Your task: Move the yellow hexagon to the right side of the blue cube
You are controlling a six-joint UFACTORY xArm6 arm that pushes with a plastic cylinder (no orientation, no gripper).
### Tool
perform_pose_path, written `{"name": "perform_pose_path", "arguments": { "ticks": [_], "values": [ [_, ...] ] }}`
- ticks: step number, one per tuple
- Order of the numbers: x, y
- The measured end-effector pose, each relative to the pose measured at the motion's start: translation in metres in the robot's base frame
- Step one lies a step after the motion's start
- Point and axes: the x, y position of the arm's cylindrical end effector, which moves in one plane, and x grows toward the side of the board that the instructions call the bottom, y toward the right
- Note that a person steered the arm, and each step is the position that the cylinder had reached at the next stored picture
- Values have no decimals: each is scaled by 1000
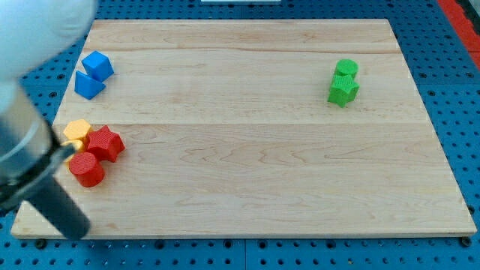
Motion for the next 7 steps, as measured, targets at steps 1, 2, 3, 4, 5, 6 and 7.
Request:
{"name": "perform_pose_path", "arguments": {
  "ticks": [1,2,3,4,5,6,7],
  "values": [
    [-15,-5],
    [-26,-5],
    [-40,-5],
    [-57,-13],
    [-64,-36],
    [-74,-44],
    [-90,-35]
  ]
}}
